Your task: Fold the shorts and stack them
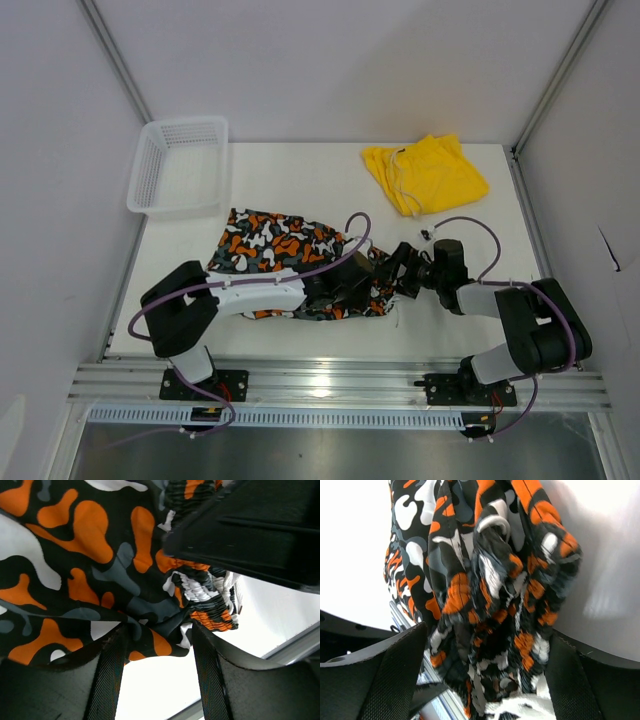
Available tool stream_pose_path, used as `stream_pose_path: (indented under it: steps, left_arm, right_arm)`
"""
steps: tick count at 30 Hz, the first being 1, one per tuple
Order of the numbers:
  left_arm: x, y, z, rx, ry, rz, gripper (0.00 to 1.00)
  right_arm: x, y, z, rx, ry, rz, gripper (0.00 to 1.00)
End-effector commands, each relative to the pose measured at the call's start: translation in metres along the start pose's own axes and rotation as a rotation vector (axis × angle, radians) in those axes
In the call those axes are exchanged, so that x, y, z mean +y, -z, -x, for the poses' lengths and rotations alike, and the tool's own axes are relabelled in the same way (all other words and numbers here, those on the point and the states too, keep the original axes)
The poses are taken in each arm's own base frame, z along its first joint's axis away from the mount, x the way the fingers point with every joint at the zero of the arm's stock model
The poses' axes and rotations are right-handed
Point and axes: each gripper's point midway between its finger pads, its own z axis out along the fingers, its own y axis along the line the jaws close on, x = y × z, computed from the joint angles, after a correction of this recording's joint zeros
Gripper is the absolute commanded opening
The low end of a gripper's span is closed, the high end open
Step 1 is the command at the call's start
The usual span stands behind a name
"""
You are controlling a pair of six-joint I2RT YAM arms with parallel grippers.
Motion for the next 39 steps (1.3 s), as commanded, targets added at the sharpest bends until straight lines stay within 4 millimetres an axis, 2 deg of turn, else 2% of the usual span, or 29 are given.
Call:
stream_pose_path:
  steps: [1, 3, 9, 10, 12, 15, 16, 17, 18, 19, 20, 21, 22, 25, 27, 30, 33, 35, 38, 39]
  left_arm:
    - [-0.019, -0.001, 0.018, -0.036, -0.008, -0.074, 0.57]
    - [-0.019, -0.001, 0.016, -0.033, -0.011, -0.08, 0.56]
    - [-0.013, 0.01, 0.015, -0.043, 0.0, -0.075, 0.56]
    - [-0.011, 0.019, 0.021, -0.059, 0.006, -0.075, 0.57]
    - [-0.008, 0.03, 0.027, -0.075, 0.015, -0.076, 0.57]
    - [0.011, 0.054, 0.038, -0.11, 0.038, -0.063, 0.57]
    - [0.026, 0.061, 0.04, -0.11, 0.054, -0.03, 0.57]
    - [0.033, 0.079, 0.049, -0.15, 0.072, -0.033, 0.57]
    - [0.051, 0.081, 0.042, -0.145, 0.084, 0.007, 0.58]
    - [0.07, 0.088, 0.045, -0.154, 0.121, 0.044, 0.58]
    - [0.078, 0.105, 0.053, -0.198, 0.15, 0.032, 0.58]
    - [0.097, 0.103, 0.038, -0.177, 0.169, 0.065, 0.59]
    - [0.116, 0.107, 0.039, -0.184, 0.223, 0.092, 0.59]
    - [0.159, 0.113, 0.02, -0.188, 0.333, 0.129, 0.59]
    - [0.172, 0.117, 0.02, -0.205, 0.374, 0.131, 0.59]
    - [0.203, 0.119, 0.013, -0.214, 0.447, 0.173, 0.59]
    - [0.226, 0.114, 0.001, -0.181, 0.486, 0.215, 0.59]
    - [0.225, 0.107, -0.004, -0.154, 0.506, 0.196, 0.59]
    - [0.239, 0.102, -0.013, -0.149, 0.561, 0.244, 0.59]
    - [0.245, 0.102, -0.012, -0.169, 0.585, 0.253, 0.6]
  right_arm:
    - [-0.002, -0.01, 0.002, 0.028, 0.02, -0.047, 0.88]
    - [-0.006, -0.015, -0.003, 0.051, 0.018, -0.067, 0.83]
    - [-0.02, -0.015, -0.008, 0.05, -0.021, -0.097, 0.49]
    - [-0.021, -0.014, -0.006, 0.042, -0.028, -0.097, 0.37]
    - [-0.023, -0.012, -0.005, 0.04, -0.031, -0.096, 0.31]
    - [-0.024, -0.009, 0.0, 0.041, -0.031, -0.095, 0.14]
    - [-0.028, -0.007, 0.002, 0.042, -0.031, -0.104, 0.07]
    - [-0.028, -0.005, 0.004, 0.042, -0.029, -0.104, 0.06]
    - [-0.028, -0.004, 0.005, 0.046, -0.027, -0.102, 0.06]
    - [-0.029, -0.001, 0.006, 0.05, -0.014, -0.109, 0.05]
    - [-0.032, 0.002, 0.011, 0.042, -0.016, -0.117, 0.04]
    - [-0.034, 0.004, 0.014, 0.036, -0.014, -0.125, 0.03]
    - [-0.035, 0.008, 0.018, 0.032, -0.008, -0.134, 0.02]
    - [-0.038, 0.014, 0.03, 0.01, -0.013, -0.143, 0.0]
    - [-0.039, 0.016, 0.034, 0.01, 0.01, -0.151, 0.0]
    - [-0.048, 0.02, 0.037, 0.022, 0.024, -0.205, 0.0]
    - [-0.056, 0.026, 0.043, 0.022, 0.041, -0.231, 0.0]
    - [-0.061, 0.033, 0.05, 0.007, 0.023, -0.228, 0.0]
    - [-0.072, 0.041, 0.06, -0.005, 0.008, -0.247, 0.0]
    - [-0.075, 0.042, 0.057, 0.008, -0.011, -0.259, 0.0]
